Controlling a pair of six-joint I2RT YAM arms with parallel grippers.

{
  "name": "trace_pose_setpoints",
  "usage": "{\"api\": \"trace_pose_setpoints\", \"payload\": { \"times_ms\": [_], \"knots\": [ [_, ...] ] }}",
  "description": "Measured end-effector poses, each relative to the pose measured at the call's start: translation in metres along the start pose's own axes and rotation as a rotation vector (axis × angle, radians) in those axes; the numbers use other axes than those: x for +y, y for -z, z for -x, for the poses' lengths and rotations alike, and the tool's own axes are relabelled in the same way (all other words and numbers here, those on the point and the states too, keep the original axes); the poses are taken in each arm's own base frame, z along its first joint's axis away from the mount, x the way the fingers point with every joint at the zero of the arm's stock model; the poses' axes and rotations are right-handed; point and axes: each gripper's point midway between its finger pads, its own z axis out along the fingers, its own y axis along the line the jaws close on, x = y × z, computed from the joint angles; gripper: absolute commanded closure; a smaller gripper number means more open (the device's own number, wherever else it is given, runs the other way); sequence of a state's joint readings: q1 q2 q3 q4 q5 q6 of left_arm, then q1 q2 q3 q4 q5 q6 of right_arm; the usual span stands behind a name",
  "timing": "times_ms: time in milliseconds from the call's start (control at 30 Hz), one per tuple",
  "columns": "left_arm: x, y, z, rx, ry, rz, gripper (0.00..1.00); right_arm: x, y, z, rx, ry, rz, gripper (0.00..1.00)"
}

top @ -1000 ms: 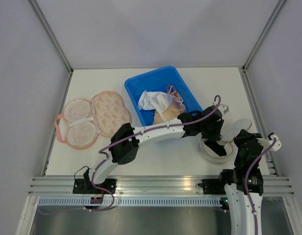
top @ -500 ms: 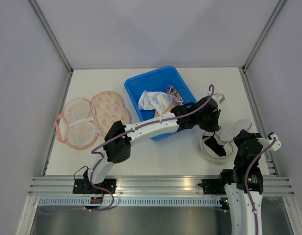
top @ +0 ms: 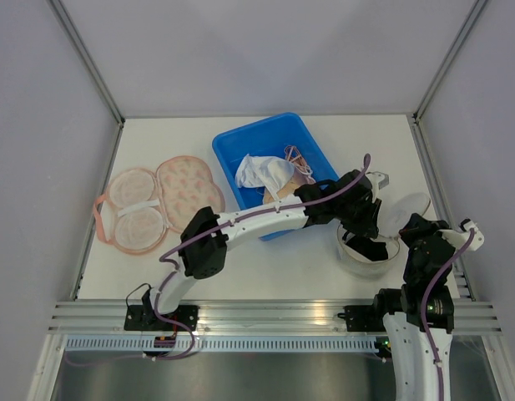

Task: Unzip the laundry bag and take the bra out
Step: Pick up the bra from the laundry bag.

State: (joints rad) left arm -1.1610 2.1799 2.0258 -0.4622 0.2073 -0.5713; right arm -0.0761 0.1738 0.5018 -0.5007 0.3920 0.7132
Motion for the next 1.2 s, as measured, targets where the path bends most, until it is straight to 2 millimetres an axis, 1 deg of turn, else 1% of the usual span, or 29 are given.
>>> {"api": "trace_pose_setpoints", "payload": {
  "times_ms": [33, 133, 200, 333, 433, 500, 600, 633, 667, 700, 800, 933, 1033, 1067, 1100, 1133, 1167, 1200],
  "knots": [
    [0.003, -0.006, -0.006, 0.017, -0.003, 0.0, 0.62, 0.0, 0.0, 0.0, 0.0, 0.003, 0.003, 1.0],
    [0.015, -0.024, -0.025, 0.067, -0.008, 0.016, 0.55, 0.003, 0.002, 0.0, 0.002, 0.0, 0.018, 1.0],
    [0.024, -0.035, -0.038, 0.099, -0.007, 0.024, 0.54, 0.004, 0.003, 0.001, 0.0, -0.003, 0.029, 1.0],
    [0.042, -0.055, -0.064, 0.164, 0.006, 0.044, 0.47, 0.006, 0.005, 0.002, -0.003, -0.007, 0.041, 1.0],
    [0.052, -0.065, -0.083, 0.209, 0.018, 0.054, 0.41, 0.006, 0.005, 0.002, -0.002, -0.004, 0.043, 1.0],
    [0.057, -0.069, -0.093, 0.233, 0.021, 0.062, 0.39, 0.007, 0.005, 0.001, 0.0, -0.003, 0.046, 0.99],
    [0.058, -0.073, -0.102, 0.248, 0.02, 0.065, 0.35, 0.007, 0.006, 0.001, 0.001, -0.003, 0.051, 0.99],
    [0.057, -0.074, -0.103, 0.25, 0.022, 0.065, 0.22, 0.007, 0.006, 0.001, -0.001, -0.004, 0.054, 1.0],
    [0.056, -0.074, -0.104, 0.251, 0.024, 0.062, 0.18, 0.007, 0.006, 0.0, -0.002, -0.005, 0.057, 1.0],
    [0.055, -0.075, -0.105, 0.25, 0.028, 0.059, 0.16, 0.007, 0.005, 0.0, -0.002, -0.006, 0.059, 1.0],
    [0.051, -0.076, -0.106, 0.246, 0.033, 0.054, 0.17, 0.003, 0.003, -0.007, 0.007, -0.001, 0.053, 1.0],
    [0.052, -0.077, -0.106, 0.246, 0.039, 0.055, 0.18, -0.002, 0.001, -0.014, 0.017, 0.004, 0.044, 0.99],
    [0.053, -0.08, -0.108, 0.244, 0.053, 0.056, 0.25, -0.002, 0.001, -0.015, 0.017, 0.004, 0.044, 1.0],
    [0.053, -0.081, -0.108, 0.244, 0.055, 0.056, 0.28, -0.002, 0.001, -0.015, 0.017, 0.004, 0.044, 1.0],
    [0.054, -0.083, -0.109, 0.244, 0.061, 0.056, 0.35, -0.002, 0.001, -0.015, 0.017, 0.003, 0.044, 1.0],
    [0.054, -0.085, -0.109, 0.241, 0.068, 0.056, 0.4, -0.002, 0.001, -0.015, 0.017, 0.003, 0.044, 0.99],
    [0.055, -0.086, -0.109, 0.24, 0.072, 0.055, 0.47, -0.002, 0.001, -0.015, 0.017, 0.003, 0.044, 1.0],
    [0.056, -0.088, -0.11, 0.241, 0.079, 0.056, 0.58, -0.002, 0.001, -0.015, 0.017, 0.001, 0.044, 1.0]
  ]
}}
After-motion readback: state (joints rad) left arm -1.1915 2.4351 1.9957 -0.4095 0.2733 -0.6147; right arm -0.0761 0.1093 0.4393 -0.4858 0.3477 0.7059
